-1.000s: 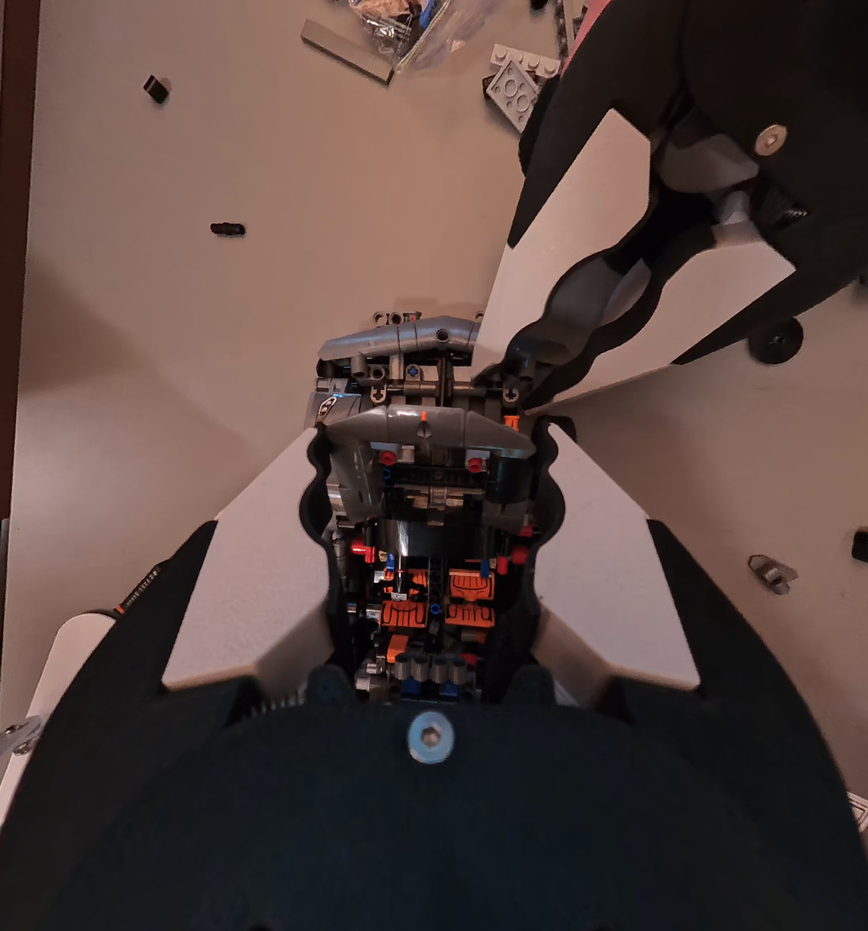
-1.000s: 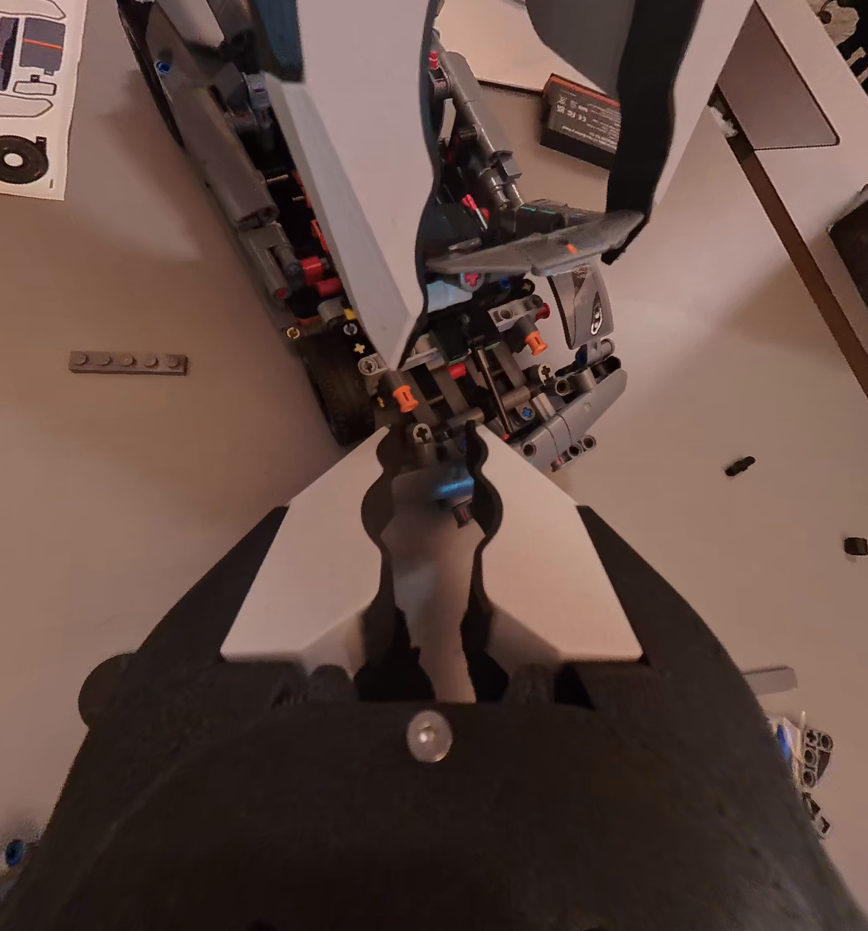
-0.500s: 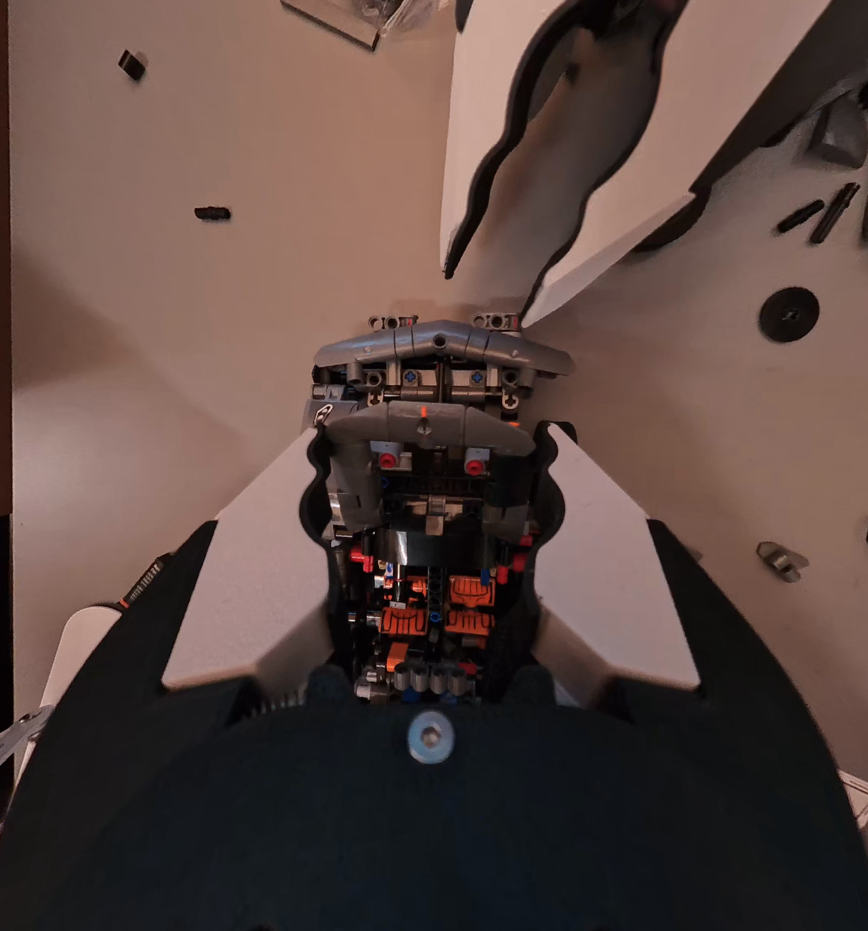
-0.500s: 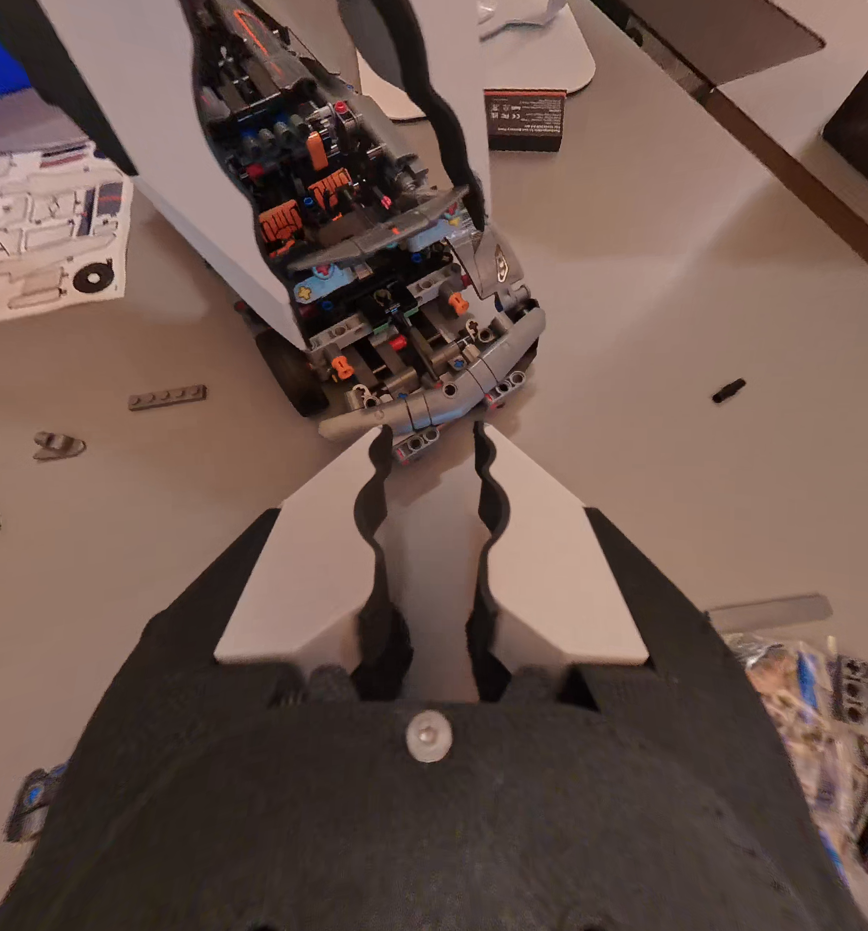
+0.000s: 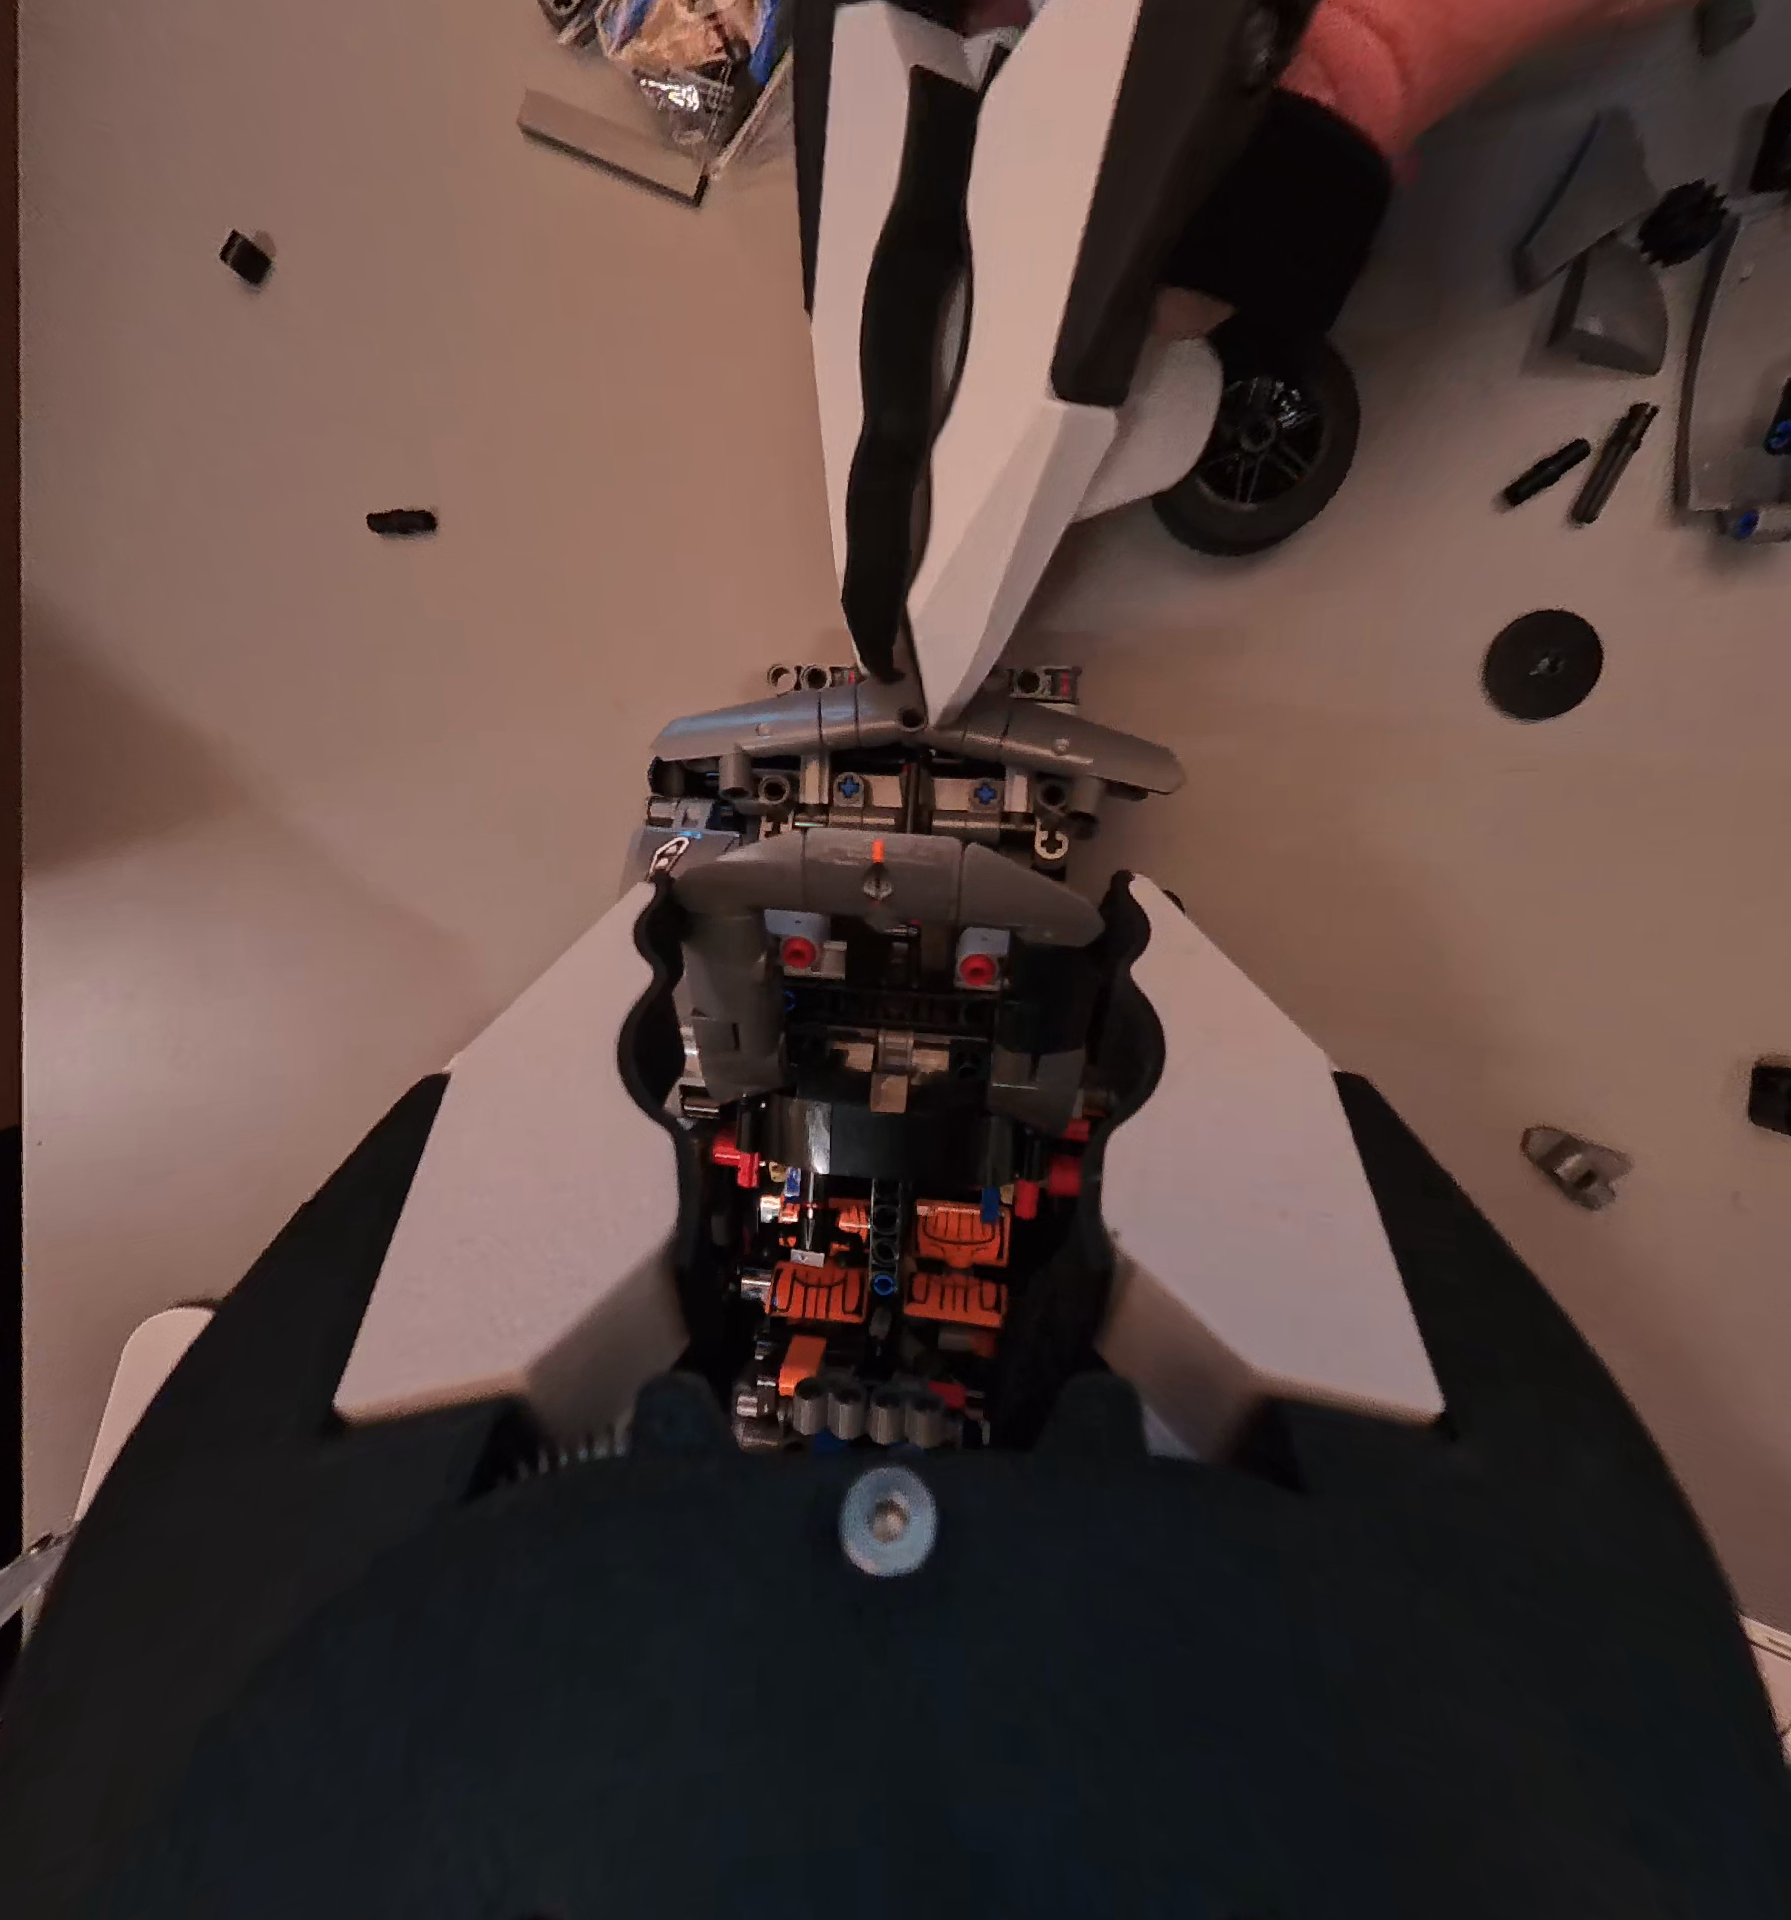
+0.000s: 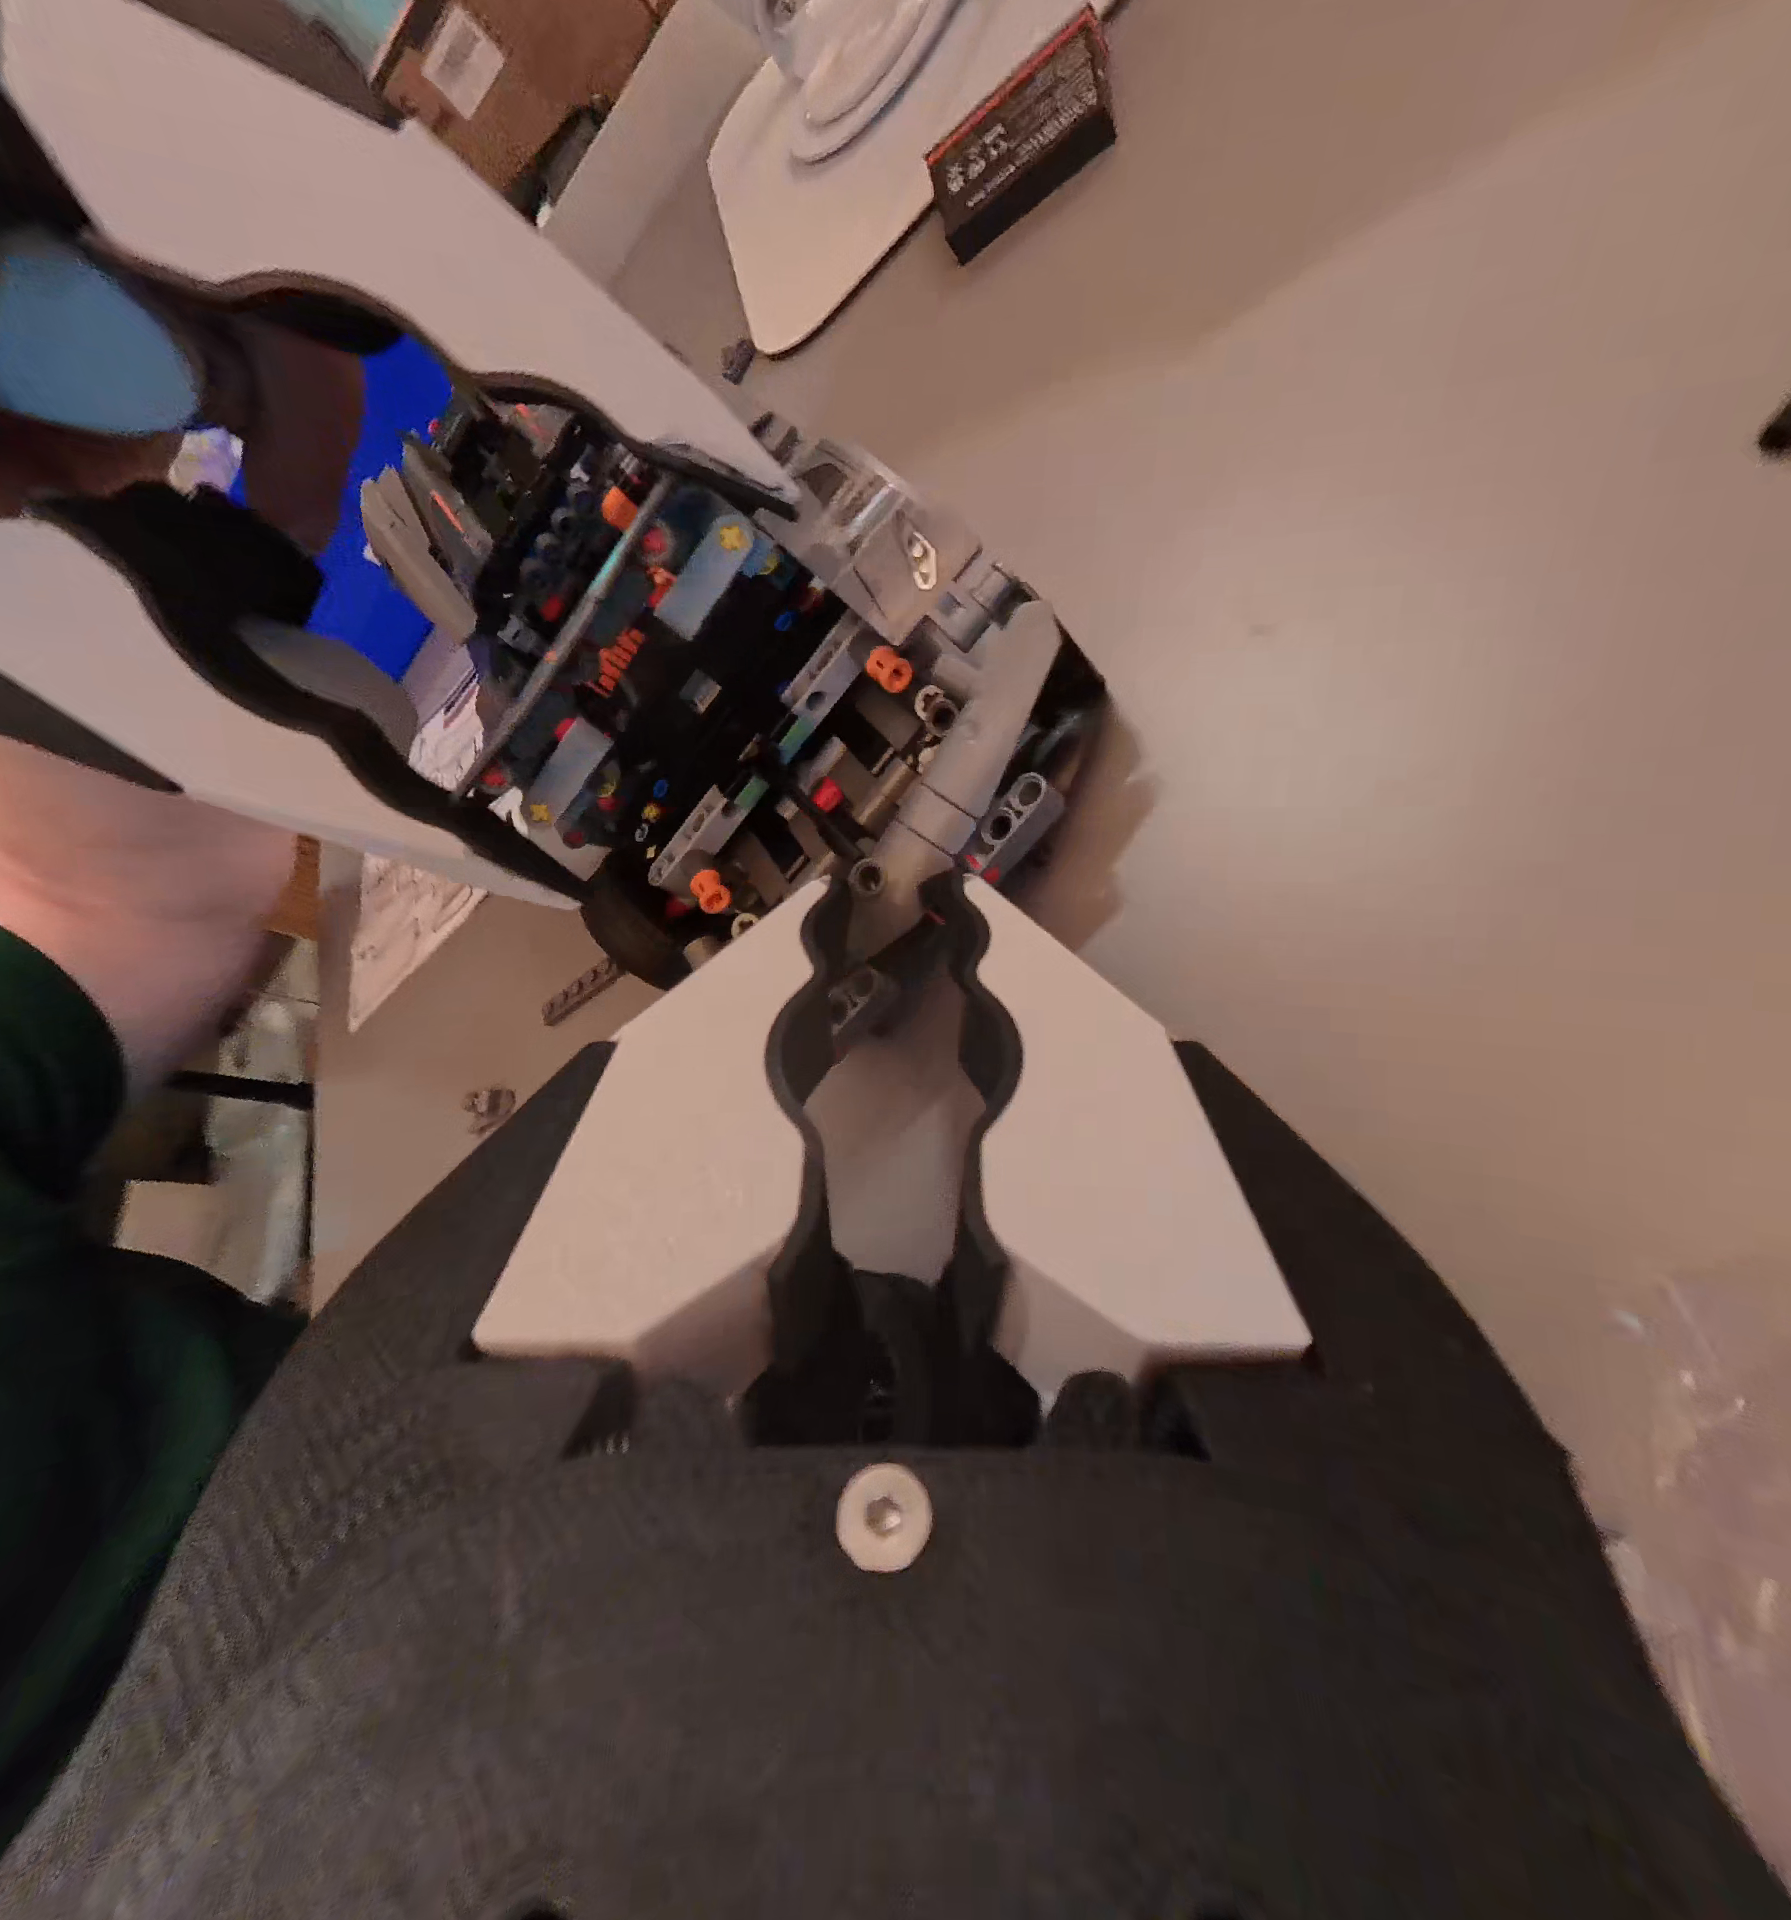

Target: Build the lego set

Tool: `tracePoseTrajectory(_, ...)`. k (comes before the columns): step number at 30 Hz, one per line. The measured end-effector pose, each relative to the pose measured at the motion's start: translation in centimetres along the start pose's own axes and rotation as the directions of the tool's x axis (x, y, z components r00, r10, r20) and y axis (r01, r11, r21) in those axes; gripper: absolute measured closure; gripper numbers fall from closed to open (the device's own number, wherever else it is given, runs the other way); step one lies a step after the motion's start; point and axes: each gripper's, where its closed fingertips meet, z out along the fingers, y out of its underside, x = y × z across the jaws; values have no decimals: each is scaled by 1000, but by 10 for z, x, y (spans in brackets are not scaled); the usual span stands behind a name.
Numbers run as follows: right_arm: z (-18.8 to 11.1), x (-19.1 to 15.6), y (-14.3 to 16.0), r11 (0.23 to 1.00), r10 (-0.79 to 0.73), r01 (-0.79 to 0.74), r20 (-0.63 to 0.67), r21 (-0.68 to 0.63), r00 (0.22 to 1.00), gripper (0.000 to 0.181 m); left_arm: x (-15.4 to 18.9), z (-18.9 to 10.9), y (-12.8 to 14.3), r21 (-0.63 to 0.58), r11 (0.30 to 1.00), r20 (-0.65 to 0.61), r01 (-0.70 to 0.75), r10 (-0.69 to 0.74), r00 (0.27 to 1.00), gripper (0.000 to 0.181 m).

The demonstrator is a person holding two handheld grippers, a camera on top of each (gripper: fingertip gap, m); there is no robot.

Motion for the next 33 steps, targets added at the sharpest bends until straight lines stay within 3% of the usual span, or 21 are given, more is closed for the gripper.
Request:
tracePoseTrajectory(14, -7, -3, 10, 976, 212, -206, 118, -66, 970, 164, 7, -1, -4, 31, 999, 7, -15, 15, 1000, 102)
tracePoseTrajectory(25, -11, -1, 15, 966, 254, -245, 120, -86, 960, 157, 9, -1, -6, 34, 999, 2, -17, 17, 1000, 103)
tracePoseTrajectory(33, -6, -9, 19, 962, 263, -248, 160, -112, 951, 168, 10, 0, -6, 44, 999, 5, -12, 11, 1000, 103)
